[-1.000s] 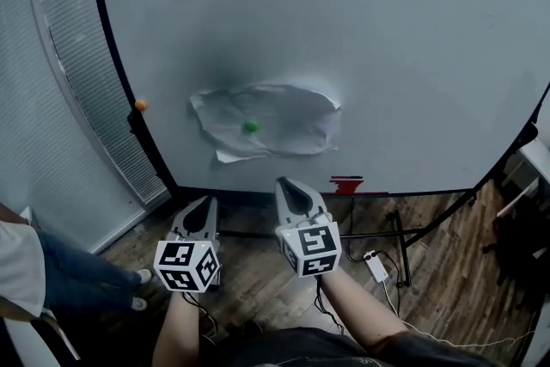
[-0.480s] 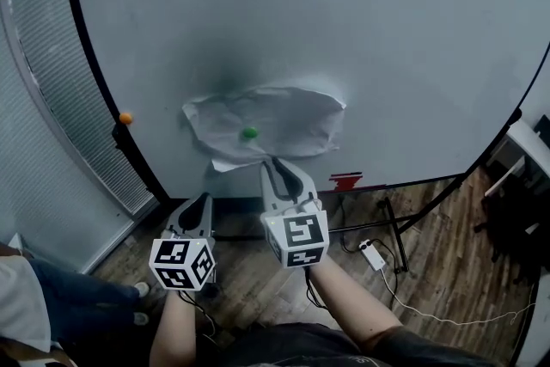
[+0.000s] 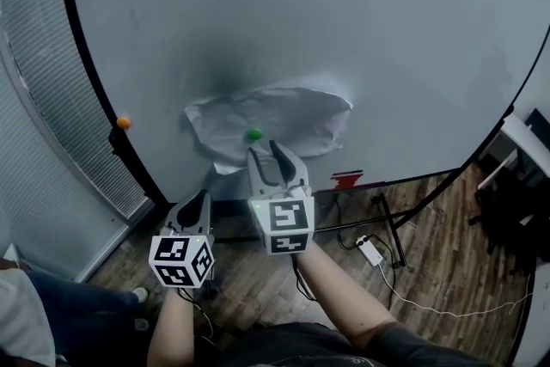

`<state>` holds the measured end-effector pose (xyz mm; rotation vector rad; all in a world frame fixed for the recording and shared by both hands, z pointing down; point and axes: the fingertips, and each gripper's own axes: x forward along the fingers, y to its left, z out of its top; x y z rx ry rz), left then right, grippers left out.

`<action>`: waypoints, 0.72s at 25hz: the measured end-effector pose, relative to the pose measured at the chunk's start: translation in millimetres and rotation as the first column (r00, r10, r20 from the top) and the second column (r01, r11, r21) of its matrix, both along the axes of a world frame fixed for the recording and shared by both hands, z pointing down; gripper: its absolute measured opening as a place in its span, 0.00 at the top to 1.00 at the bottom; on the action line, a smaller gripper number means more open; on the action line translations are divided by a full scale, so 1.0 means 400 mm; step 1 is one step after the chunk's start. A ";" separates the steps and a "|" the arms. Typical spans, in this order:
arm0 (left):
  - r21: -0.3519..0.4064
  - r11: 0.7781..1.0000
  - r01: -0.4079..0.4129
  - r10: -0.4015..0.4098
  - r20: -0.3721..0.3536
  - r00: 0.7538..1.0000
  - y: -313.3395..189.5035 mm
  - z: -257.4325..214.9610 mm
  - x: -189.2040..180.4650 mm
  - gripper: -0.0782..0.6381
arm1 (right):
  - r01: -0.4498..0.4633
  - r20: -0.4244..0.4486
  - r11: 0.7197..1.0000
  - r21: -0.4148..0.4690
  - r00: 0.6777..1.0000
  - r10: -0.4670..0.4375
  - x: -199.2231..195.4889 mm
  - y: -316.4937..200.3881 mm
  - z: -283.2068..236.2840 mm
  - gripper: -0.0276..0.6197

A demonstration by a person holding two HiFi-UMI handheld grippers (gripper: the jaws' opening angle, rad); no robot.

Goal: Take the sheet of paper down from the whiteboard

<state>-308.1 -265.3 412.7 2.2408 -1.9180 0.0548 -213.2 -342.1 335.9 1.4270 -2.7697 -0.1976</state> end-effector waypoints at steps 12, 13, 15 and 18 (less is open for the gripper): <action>-0.004 1.000 -0.008 0.008 -0.010 1.000 -0.007 0.006 -0.022 0.88 | -0.075 -0.012 0.997 0.027 0.997 0.075 -0.031 -0.040 -0.029 0.73; -0.004 1.000 -0.009 0.009 -0.010 1.000 -0.007 0.008 -0.021 0.88 | -0.078 -0.014 0.997 0.025 0.997 0.079 -0.033 -0.043 -0.028 0.73; -0.005 1.000 -0.012 0.011 -0.009 1.000 -0.004 0.010 -0.020 0.88 | -0.092 -0.017 0.995 0.029 0.996 0.092 -0.033 -0.047 -0.027 0.73; -0.006 1.000 -0.009 0.009 -0.007 1.000 -0.002 0.011 -0.024 0.88 | -0.121 -0.026 0.991 0.047 0.992 0.123 -0.032 -0.049 -0.028 0.73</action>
